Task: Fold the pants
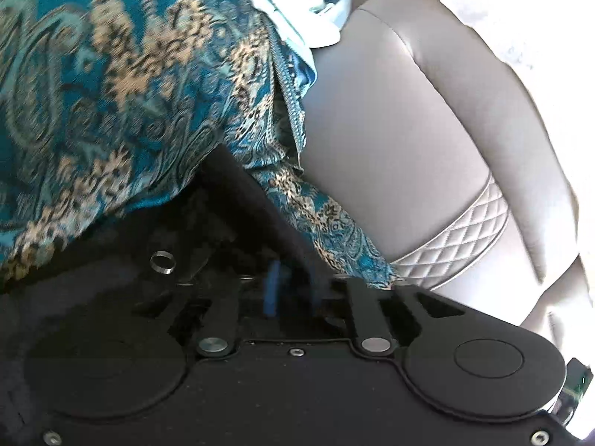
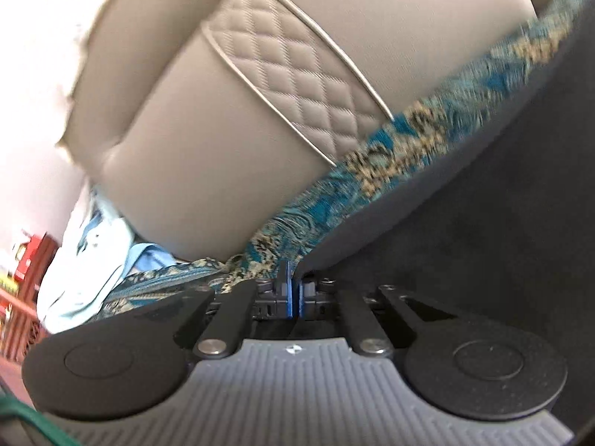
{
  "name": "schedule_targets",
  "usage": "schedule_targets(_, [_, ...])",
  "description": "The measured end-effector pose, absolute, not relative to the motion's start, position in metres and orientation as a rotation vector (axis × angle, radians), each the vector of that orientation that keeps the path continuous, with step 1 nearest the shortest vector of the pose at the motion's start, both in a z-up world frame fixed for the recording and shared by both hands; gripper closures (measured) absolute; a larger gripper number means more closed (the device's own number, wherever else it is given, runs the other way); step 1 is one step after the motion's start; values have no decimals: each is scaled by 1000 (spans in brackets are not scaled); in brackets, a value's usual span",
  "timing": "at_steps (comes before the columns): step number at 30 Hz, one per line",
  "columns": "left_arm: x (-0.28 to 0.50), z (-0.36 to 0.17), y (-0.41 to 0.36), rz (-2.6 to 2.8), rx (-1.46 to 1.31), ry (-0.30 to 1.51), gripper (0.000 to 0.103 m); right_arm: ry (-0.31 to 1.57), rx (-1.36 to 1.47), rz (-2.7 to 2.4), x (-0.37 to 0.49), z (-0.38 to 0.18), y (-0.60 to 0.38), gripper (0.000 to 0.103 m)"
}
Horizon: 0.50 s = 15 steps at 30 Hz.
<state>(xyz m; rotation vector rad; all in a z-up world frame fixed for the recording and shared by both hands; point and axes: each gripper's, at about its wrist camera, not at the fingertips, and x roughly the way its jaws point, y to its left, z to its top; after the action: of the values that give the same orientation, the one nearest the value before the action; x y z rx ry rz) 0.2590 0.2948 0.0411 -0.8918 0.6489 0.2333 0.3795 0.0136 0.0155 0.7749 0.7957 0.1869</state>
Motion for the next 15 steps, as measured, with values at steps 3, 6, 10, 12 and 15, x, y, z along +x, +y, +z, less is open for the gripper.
schedule_targets(3, [252, 41, 297, 208, -912, 663, 54, 757, 734, 205, 364, 28, 12, 97])
schedule_targets(6, [246, 42, 295, 191, -915, 659, 37, 735, 705, 218, 345, 35, 11, 97])
schedule_targets(10, [245, 36, 291, 131, -961, 675, 27, 718, 703, 240, 324, 44, 11, 97])
schedule_targets(12, [243, 33, 290, 125, -983, 680, 23, 704, 679, 254, 312, 49, 11, 97])
schedule_targets(15, [243, 35, 288, 122, -992, 669, 17, 684, 606, 271, 290, 51, 14, 96])
